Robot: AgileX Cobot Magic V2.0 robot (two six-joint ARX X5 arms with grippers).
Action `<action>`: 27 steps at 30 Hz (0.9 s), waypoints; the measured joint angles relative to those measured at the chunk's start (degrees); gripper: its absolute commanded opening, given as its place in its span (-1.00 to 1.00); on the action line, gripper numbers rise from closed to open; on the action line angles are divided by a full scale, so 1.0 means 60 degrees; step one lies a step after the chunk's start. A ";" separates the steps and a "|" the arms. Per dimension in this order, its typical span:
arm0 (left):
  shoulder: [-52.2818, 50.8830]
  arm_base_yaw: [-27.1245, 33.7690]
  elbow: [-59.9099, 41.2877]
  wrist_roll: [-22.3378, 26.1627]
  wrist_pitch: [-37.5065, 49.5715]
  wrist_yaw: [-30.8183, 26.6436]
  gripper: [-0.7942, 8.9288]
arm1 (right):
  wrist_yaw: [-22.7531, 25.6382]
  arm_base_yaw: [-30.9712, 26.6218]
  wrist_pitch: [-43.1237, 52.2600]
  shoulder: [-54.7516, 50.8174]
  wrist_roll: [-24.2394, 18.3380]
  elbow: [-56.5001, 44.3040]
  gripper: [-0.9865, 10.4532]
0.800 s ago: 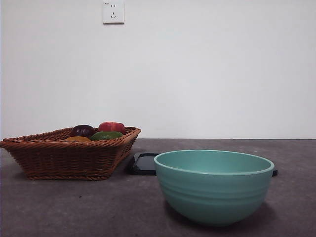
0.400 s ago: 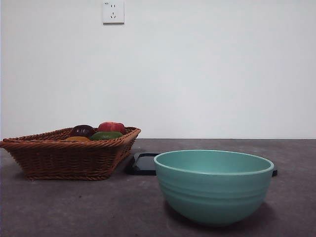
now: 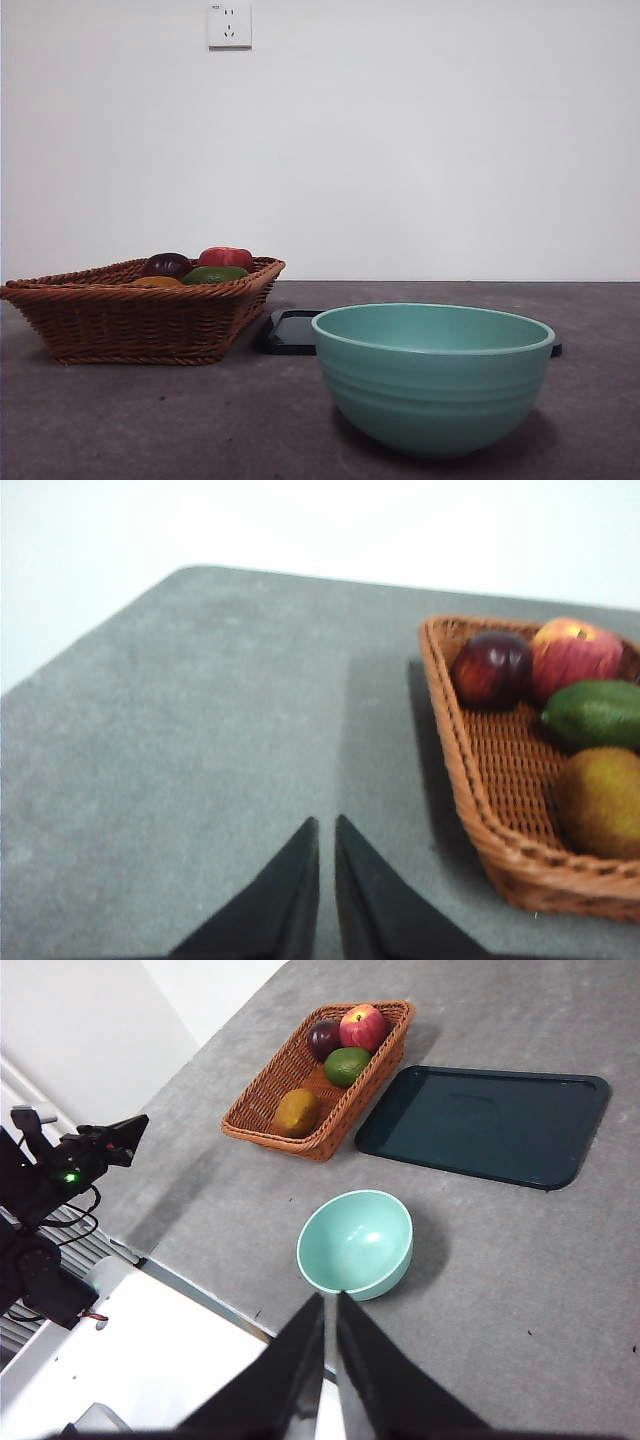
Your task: Pick up the wifruite, put it on the bowl, pick up the plate, put it on desk
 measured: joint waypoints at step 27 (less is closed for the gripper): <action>-0.0033 0.0000 0.0000 0.0000 0.0000 0.0004 -0.79 | 0.0251 -0.3100 0.3085 -0.1031 -0.0885 -0.3246 -0.80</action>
